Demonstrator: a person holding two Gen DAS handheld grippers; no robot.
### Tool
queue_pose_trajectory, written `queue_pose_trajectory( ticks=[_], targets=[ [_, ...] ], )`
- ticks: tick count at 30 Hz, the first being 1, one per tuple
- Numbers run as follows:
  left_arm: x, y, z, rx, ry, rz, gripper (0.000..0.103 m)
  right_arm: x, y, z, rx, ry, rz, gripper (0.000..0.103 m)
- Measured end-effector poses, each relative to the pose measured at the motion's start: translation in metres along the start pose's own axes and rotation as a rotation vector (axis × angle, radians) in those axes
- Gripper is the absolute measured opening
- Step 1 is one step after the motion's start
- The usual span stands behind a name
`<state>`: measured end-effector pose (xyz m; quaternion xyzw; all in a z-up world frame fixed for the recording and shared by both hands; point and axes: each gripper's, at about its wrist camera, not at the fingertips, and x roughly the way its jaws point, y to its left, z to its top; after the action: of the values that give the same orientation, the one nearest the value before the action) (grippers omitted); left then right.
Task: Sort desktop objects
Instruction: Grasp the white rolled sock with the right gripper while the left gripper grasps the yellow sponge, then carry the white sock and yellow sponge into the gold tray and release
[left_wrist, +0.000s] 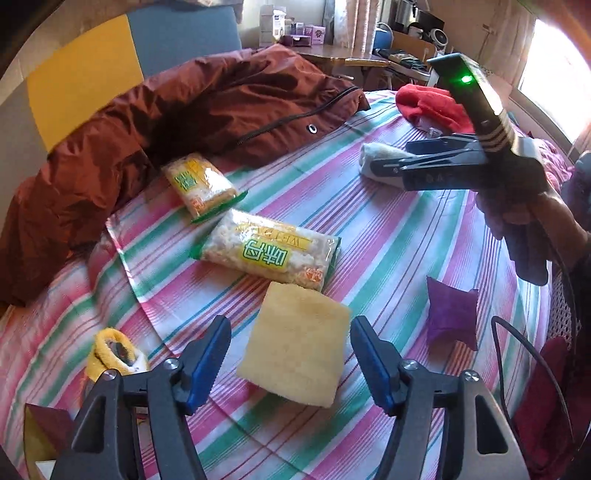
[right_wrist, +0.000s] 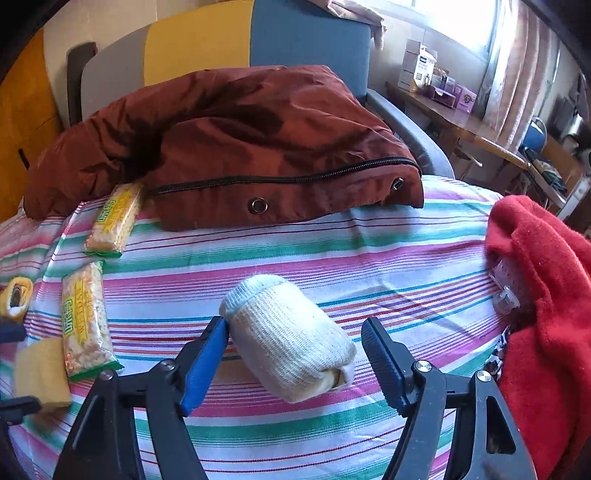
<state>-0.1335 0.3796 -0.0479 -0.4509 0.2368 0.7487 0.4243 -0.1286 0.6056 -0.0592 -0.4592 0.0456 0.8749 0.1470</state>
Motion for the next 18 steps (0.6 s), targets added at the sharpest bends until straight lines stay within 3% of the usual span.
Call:
queue_pose_trajectory(
  ticks=[5, 7, 14, 18],
  targets=[
    [0.021, 0.01, -0.001, -0.062, 0.071, -0.062, 0.067, 0.005, 0.004, -0.002, -0.024, 0.014, -0.008, 0.074],
    [0.02, 0.012, 0.001, -0.086, 0.05, -0.072, 0.065, 0.005, 0.004, -0.002, -0.03, 0.01, -0.008, 0.069],
    [0.026, -0.008, 0.002, -0.013, 0.05, -0.011, 0.056, 0.006, 0.008, -0.002, -0.059, 0.018, -0.017, 0.064],
    [0.026, -0.002, -0.001, -0.08, 0.048, -0.002, 0.056, 0.006, 0.009, -0.002, -0.062, 0.017, -0.02, 0.062]
  ],
)
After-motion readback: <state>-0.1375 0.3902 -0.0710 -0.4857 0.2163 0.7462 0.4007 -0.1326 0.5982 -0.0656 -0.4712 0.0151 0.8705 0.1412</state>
